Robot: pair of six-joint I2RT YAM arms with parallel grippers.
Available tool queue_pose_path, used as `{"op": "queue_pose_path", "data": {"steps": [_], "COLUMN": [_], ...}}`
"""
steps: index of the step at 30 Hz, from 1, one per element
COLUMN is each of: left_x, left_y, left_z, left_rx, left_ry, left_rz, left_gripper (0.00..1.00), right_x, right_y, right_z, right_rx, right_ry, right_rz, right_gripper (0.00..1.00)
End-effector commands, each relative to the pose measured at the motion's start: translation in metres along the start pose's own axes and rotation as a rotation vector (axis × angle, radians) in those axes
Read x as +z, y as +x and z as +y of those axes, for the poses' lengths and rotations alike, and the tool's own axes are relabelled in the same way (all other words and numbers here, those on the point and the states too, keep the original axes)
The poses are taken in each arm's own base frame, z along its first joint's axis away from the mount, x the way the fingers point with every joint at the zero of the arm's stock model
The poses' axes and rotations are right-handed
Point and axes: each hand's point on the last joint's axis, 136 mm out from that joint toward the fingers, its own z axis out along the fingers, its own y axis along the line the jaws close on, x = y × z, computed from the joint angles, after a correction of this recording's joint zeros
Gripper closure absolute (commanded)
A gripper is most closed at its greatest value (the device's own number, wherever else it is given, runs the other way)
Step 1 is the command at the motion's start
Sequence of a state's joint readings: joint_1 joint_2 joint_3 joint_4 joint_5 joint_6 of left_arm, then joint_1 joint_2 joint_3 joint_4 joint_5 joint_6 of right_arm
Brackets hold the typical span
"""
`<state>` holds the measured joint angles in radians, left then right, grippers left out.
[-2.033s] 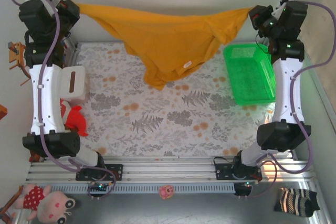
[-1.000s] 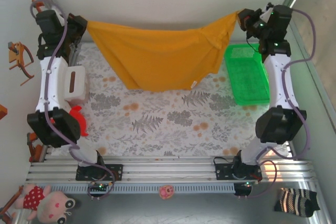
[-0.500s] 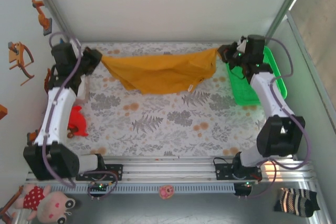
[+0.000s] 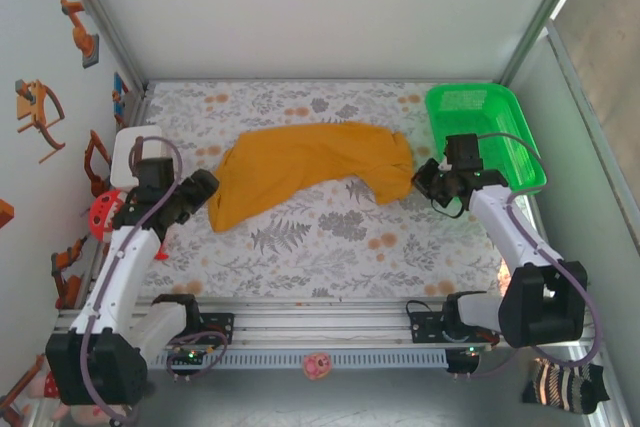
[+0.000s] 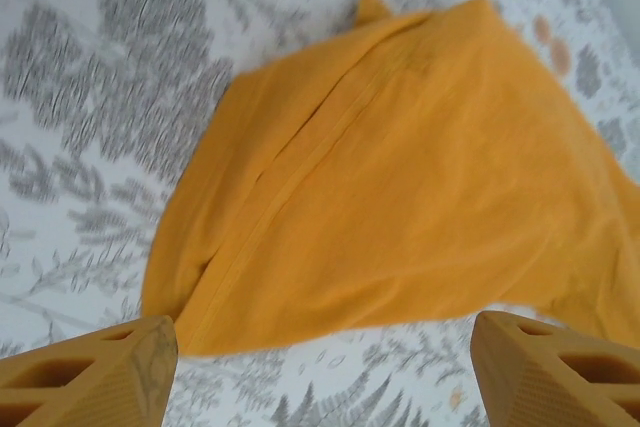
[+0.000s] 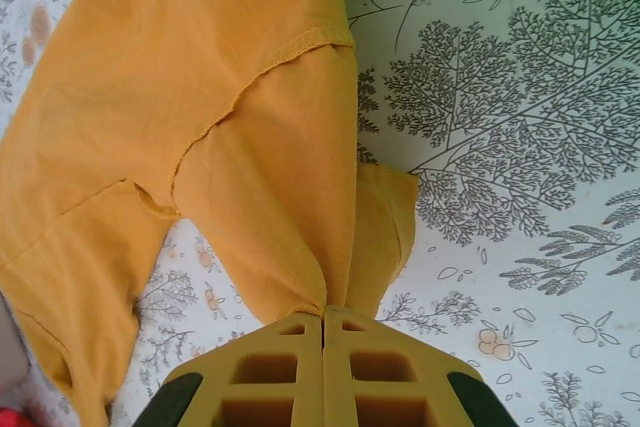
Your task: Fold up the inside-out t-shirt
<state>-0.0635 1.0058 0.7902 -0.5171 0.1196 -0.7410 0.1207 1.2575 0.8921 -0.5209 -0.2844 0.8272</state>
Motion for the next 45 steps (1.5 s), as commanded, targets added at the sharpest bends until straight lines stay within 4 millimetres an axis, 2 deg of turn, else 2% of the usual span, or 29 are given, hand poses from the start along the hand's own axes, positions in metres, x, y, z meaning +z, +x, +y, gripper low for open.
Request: {"op": "queue_pose_path", "data": {"steps": [1,9,15,18,25,30,34,37,42,43,45], "left_x": [0.011,0.09,0.131,0.142,0.159,0.17,0.179,0.184,0.187,0.186,0.182], "left_y": [-0.02,-0.043,-0.049,-0.046,-0.033,-0.026,-0.024,-0.024,-0.025,-0.026,-0.031], "left_z": [-0.013,-0.046,-0.066,-0.068,-0.06,-0.064,-0.064,-0.064,-0.065,-0.067,-0.07], "left_rx": [0.094,0.222,0.248,0.243,0.218,0.235,0.24,0.245,0.249,0.253,0.258], "left_ry": [-0.026,0.0,0.052,0.048,0.012,0.012,0.004,-0.006,-0.01,-0.009,-0.007], "left_rz": [0.024,0.204,0.288,0.31,0.342,0.362,0.372,0.374,0.373,0.369,0.355], "left_gripper": [0.24,0.34,0.38,0.38,0.38,0.38,0.42,0.49,0.74,0.8,1.0], "right_x": [-0.009,-0.007,-0.008,-0.007,-0.007,-0.007,-0.008,-0.01,-0.011,-0.011,-0.011], "right_y": [-0.008,-0.013,-0.013,-0.014,-0.016,-0.017,-0.017,-0.018,-0.018,-0.019,-0.019], "right_z": [-0.001,0.003,0.003,0.003,0.005,0.008,0.008,0.009,0.009,0.01,0.01], "right_rx": [-0.054,-0.056,-0.063,-0.064,-0.064,-0.068,-0.07,-0.072,-0.075,-0.076,-0.076], "right_ry": [0.042,0.033,0.034,0.036,0.03,0.026,0.026,0.024,0.025,0.023,0.023], "right_rz": [-0.04,-0.05,-0.053,-0.052,-0.055,-0.056,-0.055,-0.059,-0.061,-0.063,-0.063], "right_gripper": [1.0,1.0,1.0,1.0,1.0,1.0,1.0,1.0,1.0,1.0,1.0]}}
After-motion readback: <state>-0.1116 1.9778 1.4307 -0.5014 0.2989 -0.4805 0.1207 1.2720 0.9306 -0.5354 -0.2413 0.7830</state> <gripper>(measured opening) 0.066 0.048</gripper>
